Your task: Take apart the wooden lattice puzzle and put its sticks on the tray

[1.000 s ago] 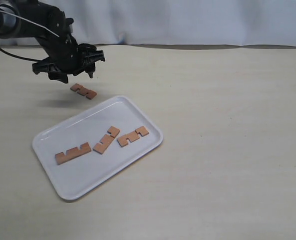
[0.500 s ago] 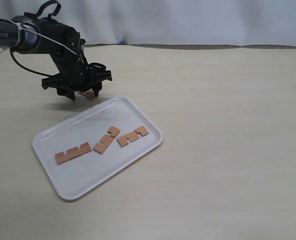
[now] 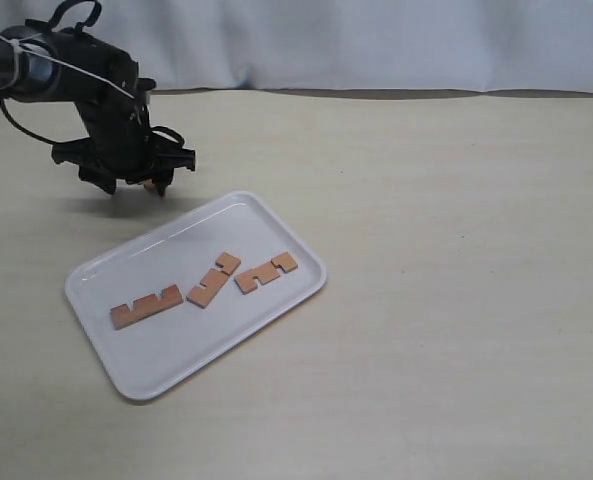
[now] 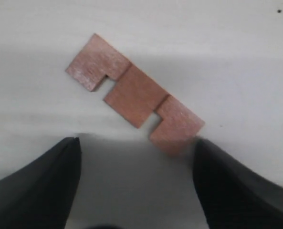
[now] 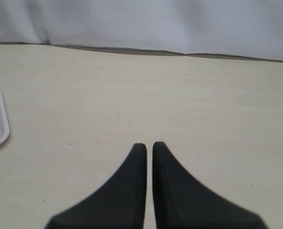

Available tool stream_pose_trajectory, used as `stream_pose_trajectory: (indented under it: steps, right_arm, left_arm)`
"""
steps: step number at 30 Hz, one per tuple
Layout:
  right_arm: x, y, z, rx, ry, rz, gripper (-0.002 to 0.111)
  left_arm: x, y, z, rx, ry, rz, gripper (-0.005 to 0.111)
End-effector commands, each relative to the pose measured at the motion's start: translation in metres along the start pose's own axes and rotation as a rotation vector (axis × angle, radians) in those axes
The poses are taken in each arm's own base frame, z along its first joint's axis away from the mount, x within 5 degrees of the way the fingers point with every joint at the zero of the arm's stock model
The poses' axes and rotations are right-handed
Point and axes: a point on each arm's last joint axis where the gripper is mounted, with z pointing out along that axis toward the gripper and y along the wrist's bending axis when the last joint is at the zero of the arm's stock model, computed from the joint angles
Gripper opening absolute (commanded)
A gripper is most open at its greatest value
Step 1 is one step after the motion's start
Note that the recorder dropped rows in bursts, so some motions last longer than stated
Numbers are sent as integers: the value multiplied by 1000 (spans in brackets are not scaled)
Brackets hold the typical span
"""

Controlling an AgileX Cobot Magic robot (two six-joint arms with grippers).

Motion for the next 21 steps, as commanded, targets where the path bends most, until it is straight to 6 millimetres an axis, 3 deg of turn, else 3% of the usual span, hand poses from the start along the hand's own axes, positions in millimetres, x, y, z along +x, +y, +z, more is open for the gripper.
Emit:
stream_pose_trajectory:
  steps: [1,6,14,21]
  right_arm:
    - [0,0,0,4,-8,4,4]
    - [0,0,0,4,-8,4,4]
    - [0,0,0,4,-8,4,4]
    - [0,0,0,4,-8,4,4]
  left_arm:
    - [-8,-5,-16,71,-62,-18,63]
    - [-19,-6,-25,97,-121,-128,63]
    - [-12,-8,2,91,-69,-341,63]
    - [-9,3,4,-35,-59,-362,63]
